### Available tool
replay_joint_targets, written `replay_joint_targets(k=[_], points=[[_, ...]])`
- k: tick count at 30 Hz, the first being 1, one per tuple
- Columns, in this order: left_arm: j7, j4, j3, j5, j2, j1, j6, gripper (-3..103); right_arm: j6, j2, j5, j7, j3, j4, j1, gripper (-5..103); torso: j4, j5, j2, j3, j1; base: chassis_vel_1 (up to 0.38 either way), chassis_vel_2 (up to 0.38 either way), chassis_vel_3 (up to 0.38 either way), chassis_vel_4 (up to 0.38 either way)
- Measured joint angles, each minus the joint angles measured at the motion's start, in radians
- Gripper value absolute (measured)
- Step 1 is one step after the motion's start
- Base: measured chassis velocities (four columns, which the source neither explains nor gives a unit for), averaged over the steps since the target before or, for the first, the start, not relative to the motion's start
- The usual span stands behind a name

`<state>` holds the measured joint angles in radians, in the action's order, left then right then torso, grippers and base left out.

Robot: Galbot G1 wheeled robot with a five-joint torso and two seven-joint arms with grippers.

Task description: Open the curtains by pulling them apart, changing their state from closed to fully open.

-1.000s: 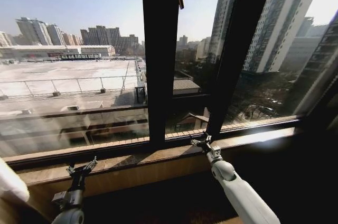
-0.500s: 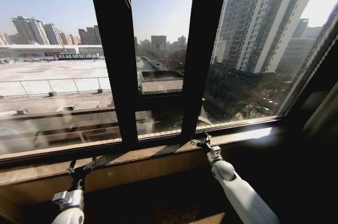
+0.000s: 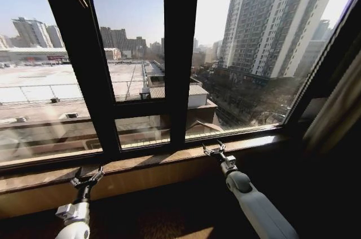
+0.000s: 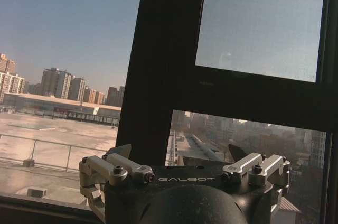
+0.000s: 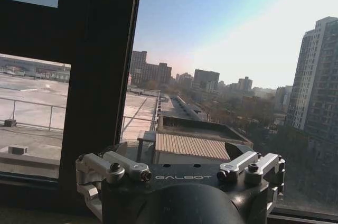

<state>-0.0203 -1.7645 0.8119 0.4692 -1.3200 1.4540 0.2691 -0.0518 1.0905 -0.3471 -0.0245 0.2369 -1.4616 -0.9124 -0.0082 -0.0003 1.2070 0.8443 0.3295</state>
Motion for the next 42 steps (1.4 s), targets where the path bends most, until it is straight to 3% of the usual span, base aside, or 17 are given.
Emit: replay_joint_targets(k=[13,22,29,42], points=[[0.000,0.000,0.000,0.000,0.000,0.000,0.000,100,0.000,0.000,0.000,0.000,0.000,0.000,0.000,100,-0.0002,0.0008,0.000,0.000,0.000,-0.290,-0.307,0.294,0.294],[0.000,0.000,0.000,0.000,0.000,0.000,0.000,100,0.000,0.000,0.000,0.000,0.000,0.000,0.000,100,0.0005,-0.0012,0.000,0.000,0.000,0.006,-0.029,0.015,0.019],[0.001,0.000,0.001,0.000,0.000,0.000,0.000,100,0.000,0.001,0.000,0.000,0.000,0.000,0.000,100,0.0002,0.0003,0.000,0.000,0.000,0.045,-0.046,-0.023,0.059],[0.000,0.000,0.000,0.000,0.000,0.000,0.000,100,0.000,0.000,0.000,0.000,0.000,0.000,0.000,100,0.0000,-0.0002,0.000,0.000,0.000,0.046,-0.309,-0.078,0.349]])
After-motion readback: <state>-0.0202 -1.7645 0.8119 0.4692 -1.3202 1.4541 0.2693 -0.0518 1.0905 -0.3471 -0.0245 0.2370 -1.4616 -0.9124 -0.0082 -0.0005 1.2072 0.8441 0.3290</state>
